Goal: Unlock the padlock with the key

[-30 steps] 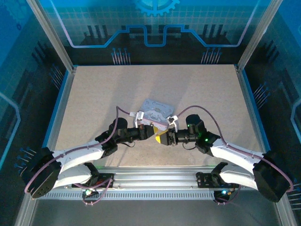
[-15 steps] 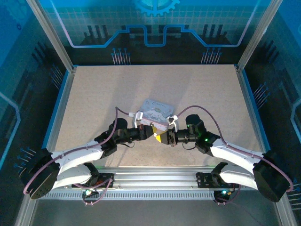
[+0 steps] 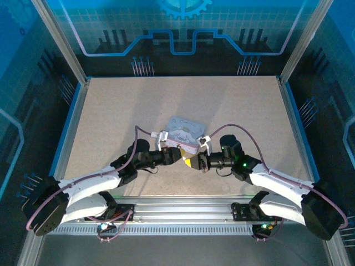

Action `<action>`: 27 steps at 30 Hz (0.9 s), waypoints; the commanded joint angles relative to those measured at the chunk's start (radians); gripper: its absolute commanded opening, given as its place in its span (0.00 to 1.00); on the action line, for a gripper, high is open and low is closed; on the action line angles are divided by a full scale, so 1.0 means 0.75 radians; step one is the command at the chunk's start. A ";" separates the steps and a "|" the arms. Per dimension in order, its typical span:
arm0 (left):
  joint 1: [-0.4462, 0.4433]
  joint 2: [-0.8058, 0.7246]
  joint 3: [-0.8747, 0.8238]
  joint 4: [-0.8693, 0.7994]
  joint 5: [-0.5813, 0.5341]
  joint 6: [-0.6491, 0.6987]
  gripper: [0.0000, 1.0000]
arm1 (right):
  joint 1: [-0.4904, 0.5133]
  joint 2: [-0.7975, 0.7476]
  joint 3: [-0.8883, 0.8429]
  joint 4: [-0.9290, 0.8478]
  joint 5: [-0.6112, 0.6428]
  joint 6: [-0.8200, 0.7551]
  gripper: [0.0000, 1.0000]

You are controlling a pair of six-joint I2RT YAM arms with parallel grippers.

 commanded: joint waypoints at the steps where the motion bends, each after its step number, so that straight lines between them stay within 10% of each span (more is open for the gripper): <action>1: -0.007 -0.074 -0.004 -0.089 -0.055 0.072 0.43 | -0.011 -0.022 0.062 -0.199 0.084 -0.103 0.08; 11: -0.005 -0.268 0.018 -0.580 -0.322 0.280 0.76 | -0.031 0.068 0.127 -0.411 0.254 -0.219 0.09; 27: -0.005 -0.096 0.007 -0.600 -0.421 0.571 0.86 | -0.259 0.436 0.328 -0.230 0.045 -0.204 0.08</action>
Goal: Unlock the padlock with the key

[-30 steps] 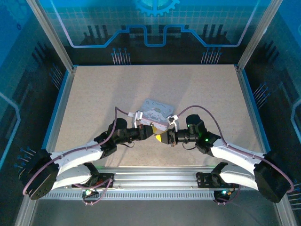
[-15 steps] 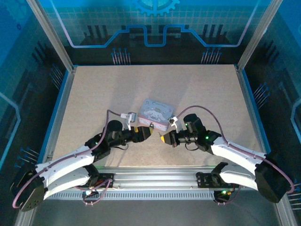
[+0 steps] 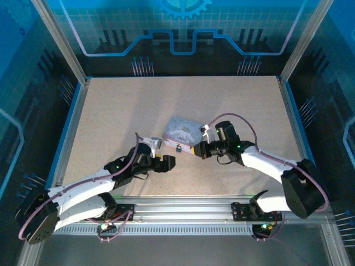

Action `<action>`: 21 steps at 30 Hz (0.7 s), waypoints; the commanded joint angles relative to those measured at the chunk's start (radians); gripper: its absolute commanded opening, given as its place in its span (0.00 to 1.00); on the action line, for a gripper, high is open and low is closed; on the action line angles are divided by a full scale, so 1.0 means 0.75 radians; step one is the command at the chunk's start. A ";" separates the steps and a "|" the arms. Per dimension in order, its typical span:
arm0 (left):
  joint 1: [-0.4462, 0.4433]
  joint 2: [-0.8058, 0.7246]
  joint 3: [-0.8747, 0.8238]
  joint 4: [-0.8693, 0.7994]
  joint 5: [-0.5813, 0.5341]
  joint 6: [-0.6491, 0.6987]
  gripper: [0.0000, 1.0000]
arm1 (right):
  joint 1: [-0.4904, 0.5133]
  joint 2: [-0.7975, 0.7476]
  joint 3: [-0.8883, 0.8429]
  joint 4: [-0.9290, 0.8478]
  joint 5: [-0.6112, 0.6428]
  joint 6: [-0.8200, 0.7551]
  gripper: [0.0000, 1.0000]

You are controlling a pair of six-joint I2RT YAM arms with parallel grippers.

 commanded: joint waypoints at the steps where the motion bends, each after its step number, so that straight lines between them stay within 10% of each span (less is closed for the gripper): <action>1: -0.004 0.052 0.011 0.048 -0.025 0.100 0.86 | -0.043 0.084 0.083 0.069 -0.076 0.009 0.08; 21: 0.096 0.424 0.073 0.279 0.122 0.106 0.82 | -0.111 0.450 0.270 0.053 -0.101 -0.001 0.07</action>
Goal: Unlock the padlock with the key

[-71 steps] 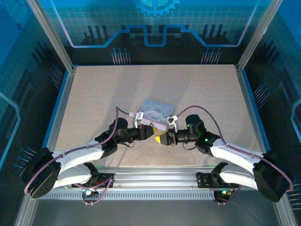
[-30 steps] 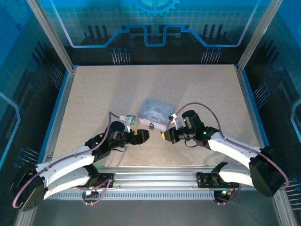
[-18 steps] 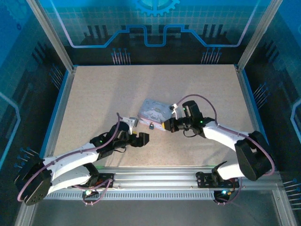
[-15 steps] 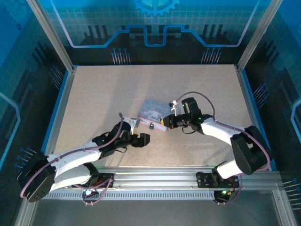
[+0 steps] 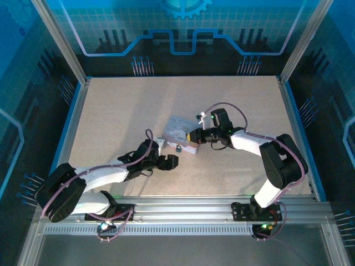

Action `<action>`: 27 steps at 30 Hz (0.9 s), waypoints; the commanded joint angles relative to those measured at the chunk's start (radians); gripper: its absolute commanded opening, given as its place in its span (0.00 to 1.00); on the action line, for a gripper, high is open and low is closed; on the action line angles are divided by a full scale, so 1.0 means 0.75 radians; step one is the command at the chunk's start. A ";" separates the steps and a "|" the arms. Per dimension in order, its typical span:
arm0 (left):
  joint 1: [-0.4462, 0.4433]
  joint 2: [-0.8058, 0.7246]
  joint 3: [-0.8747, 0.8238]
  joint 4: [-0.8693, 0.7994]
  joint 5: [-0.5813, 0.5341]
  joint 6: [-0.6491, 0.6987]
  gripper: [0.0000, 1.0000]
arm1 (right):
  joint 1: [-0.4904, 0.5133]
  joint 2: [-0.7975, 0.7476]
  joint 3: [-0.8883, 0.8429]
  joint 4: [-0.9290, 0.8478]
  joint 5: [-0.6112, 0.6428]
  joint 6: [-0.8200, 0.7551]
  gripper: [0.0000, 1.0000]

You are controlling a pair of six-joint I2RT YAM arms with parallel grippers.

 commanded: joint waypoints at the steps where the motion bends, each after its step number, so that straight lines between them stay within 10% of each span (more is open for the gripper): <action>1: 0.014 0.048 0.039 0.095 0.043 0.046 0.81 | -0.011 0.051 0.001 -0.068 0.001 -0.027 0.07; 27: 0.048 0.461 0.124 0.496 0.049 0.135 0.65 | 0.020 0.067 -0.001 -0.107 0.015 -0.041 0.07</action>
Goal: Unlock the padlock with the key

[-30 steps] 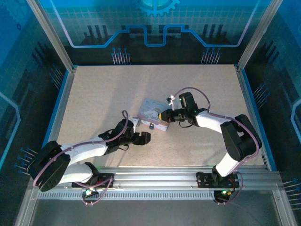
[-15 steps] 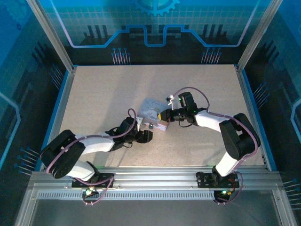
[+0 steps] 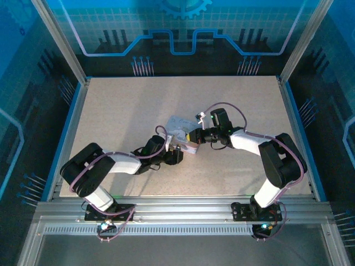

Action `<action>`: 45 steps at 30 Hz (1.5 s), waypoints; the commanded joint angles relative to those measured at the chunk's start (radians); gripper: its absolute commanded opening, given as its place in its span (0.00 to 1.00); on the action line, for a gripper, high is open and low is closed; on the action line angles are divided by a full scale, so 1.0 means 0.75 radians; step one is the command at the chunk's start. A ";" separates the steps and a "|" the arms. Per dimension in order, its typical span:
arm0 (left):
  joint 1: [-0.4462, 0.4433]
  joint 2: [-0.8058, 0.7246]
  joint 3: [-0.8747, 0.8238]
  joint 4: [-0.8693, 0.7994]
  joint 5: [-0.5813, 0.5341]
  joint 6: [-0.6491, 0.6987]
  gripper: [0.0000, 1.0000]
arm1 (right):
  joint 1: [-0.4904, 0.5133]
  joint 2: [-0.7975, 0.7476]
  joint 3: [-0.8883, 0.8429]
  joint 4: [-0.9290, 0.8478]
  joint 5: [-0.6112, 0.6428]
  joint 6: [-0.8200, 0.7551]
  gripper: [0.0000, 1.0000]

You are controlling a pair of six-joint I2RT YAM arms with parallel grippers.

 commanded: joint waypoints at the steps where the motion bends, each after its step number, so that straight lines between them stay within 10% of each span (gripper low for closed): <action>1: 0.012 0.045 0.039 0.088 0.024 0.007 0.65 | 0.019 0.055 -0.007 -0.113 0.028 -0.022 0.07; 45: -0.042 0.165 0.045 0.353 -0.030 -0.375 0.37 | 0.058 0.053 -0.024 -0.080 0.031 0.022 0.07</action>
